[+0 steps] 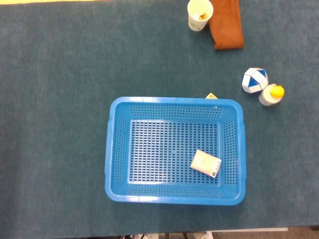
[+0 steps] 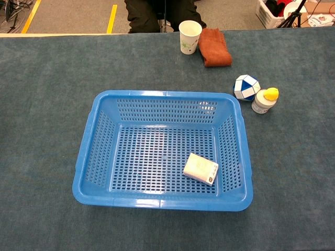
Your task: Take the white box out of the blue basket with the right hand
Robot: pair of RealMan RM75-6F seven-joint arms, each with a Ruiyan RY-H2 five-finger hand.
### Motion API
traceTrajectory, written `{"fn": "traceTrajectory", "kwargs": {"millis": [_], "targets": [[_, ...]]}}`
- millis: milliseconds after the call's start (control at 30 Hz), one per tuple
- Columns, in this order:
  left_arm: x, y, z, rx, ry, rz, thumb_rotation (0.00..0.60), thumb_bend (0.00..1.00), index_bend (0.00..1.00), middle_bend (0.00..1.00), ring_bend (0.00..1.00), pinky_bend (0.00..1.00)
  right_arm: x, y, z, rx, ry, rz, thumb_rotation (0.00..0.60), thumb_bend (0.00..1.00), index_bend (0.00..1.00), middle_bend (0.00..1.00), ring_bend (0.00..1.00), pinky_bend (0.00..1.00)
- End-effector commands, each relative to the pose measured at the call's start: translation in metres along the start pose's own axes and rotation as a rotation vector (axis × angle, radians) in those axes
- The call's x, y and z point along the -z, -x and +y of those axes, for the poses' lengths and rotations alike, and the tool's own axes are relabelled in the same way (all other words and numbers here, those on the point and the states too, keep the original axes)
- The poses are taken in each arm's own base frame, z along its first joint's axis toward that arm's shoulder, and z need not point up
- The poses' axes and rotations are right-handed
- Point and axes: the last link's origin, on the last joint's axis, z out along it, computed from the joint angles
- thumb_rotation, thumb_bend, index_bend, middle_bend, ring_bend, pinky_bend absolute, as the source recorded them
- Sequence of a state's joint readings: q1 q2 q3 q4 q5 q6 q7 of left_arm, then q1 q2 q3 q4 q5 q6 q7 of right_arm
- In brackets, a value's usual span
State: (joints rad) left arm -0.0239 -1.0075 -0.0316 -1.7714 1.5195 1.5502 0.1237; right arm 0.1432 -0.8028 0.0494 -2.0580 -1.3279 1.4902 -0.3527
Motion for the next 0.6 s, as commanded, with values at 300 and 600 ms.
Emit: {"fn": "traceTrajectory", "kwargs": {"millis": [300, 600], "targets": [[-0.001, 0.0, -0.001, 0.002, -0.008, 0.003, 0.6, 0.25, 0.31, 0.35, 0.23, 0.23, -0.004, -0.004, -0.015, -0.013, -0.074, -0.008, 0.6, 0.38, 0.22, 0.32, 0.19, 0.44], [-0.001, 0.0, -0.001, 0.012, -0.004, 0.004, 0.6, 0.25, 0.31, 0.35, 0.23, 0.23, -0.009, -0.021, -0.059, -0.021, -0.336, -0.038, 0.6, 0.38, 0.22, 0.32, 0.19, 0.44]]}}
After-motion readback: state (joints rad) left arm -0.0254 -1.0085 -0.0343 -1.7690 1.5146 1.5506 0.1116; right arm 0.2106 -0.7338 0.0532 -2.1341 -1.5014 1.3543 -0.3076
